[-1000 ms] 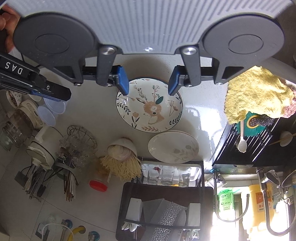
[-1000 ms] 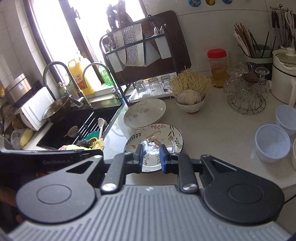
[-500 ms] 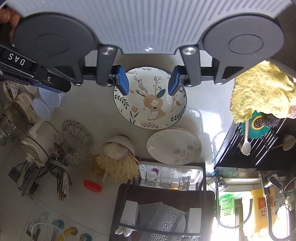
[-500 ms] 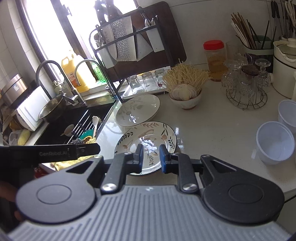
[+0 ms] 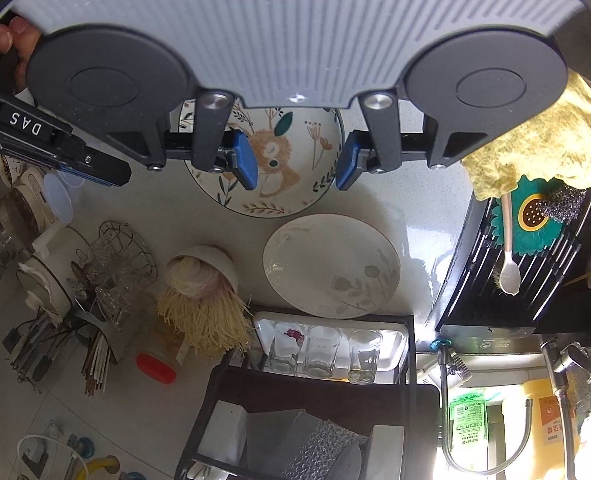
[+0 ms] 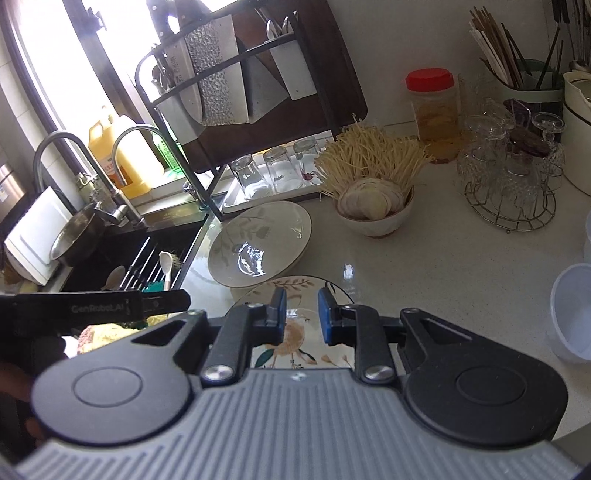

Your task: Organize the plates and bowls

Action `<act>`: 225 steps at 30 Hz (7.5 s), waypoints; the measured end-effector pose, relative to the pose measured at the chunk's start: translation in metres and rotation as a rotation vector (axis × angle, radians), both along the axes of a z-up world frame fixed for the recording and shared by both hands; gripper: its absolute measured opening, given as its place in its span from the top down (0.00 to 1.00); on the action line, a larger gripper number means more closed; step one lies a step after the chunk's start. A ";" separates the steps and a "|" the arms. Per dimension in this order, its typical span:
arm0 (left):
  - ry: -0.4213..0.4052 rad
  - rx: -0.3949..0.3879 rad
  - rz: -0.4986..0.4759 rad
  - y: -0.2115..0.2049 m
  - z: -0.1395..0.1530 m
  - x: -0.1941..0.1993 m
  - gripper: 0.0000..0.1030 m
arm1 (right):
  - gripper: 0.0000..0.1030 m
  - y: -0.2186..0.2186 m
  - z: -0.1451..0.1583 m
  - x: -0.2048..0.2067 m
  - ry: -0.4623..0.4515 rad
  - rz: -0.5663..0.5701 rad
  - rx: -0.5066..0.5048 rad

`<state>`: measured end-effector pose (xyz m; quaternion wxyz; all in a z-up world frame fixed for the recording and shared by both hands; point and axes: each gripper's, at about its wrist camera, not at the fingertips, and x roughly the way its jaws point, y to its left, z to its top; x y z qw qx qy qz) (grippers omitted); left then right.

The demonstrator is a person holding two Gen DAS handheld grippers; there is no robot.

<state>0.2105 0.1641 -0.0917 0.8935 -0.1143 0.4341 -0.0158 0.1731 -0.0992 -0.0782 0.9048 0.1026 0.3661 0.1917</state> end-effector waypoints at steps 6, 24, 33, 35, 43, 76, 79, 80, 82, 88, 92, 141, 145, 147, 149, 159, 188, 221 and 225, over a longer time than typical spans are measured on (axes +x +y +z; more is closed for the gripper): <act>0.019 -0.021 -0.029 0.025 -0.013 0.039 0.40 | 0.65 0.019 -0.007 0.030 0.026 -0.009 -0.020; 0.105 -0.062 -0.007 0.113 -0.062 0.138 0.39 | 0.43 0.065 -0.053 0.118 0.200 -0.068 0.044; 0.165 -0.075 -0.065 0.129 -0.092 0.179 0.40 | 0.45 0.084 -0.077 0.161 0.266 -0.104 0.036; 0.175 -0.085 -0.079 0.129 -0.098 0.185 0.40 | 0.48 0.088 -0.082 0.166 0.275 -0.102 0.016; 0.191 -0.152 -0.075 0.139 -0.115 0.202 0.57 | 0.56 0.101 -0.102 0.187 0.321 -0.092 -0.037; 0.102 -0.184 -0.049 0.149 -0.097 0.185 0.92 | 0.80 0.106 -0.089 0.184 0.261 -0.073 -0.082; 0.072 -0.180 -0.048 0.145 -0.084 0.177 0.92 | 0.80 0.102 -0.081 0.177 0.239 -0.072 -0.076; 0.064 -0.177 -0.047 0.143 -0.080 0.174 0.92 | 0.80 0.101 -0.079 0.174 0.232 -0.075 -0.077; 0.052 -0.162 -0.047 0.138 -0.073 0.169 0.92 | 0.80 0.098 -0.074 0.169 0.217 -0.077 -0.077; 0.025 -0.146 -0.051 0.127 -0.055 0.149 0.92 | 0.80 0.090 -0.061 0.152 0.179 -0.077 -0.068; 0.009 -0.141 -0.054 0.119 -0.046 0.137 0.92 | 0.80 0.080 -0.053 0.141 0.163 -0.073 -0.056; 0.212 -0.051 -0.080 0.008 -0.085 0.038 0.90 | 0.78 0.009 -0.089 0.033 0.266 -0.136 -0.148; 0.227 -0.065 -0.077 0.010 -0.087 0.040 0.90 | 0.79 0.005 -0.095 0.034 0.289 -0.151 -0.120; 0.227 -0.041 -0.086 0.009 -0.086 0.041 0.90 | 0.79 0.006 -0.095 0.034 0.277 -0.157 -0.114; 0.228 -0.024 -0.091 0.009 -0.084 0.043 0.87 | 0.79 0.007 -0.093 0.034 0.268 -0.153 -0.111; 0.221 -0.019 -0.100 0.008 -0.075 0.040 0.74 | 0.79 0.005 -0.085 0.033 0.230 -0.167 -0.094; -0.050 -0.013 -0.282 -0.119 0.025 -0.022 0.64 | 0.79 -0.094 0.021 -0.062 -0.094 -0.291 -0.008; -0.111 0.016 -0.567 -0.243 0.000 -0.097 0.64 | 0.79 -0.175 -0.005 -0.170 -0.108 -0.527 -0.050; -0.088 0.009 -0.609 -0.253 -0.009 -0.095 0.64 | 0.79 -0.189 -0.012 -0.173 -0.091 -0.582 -0.040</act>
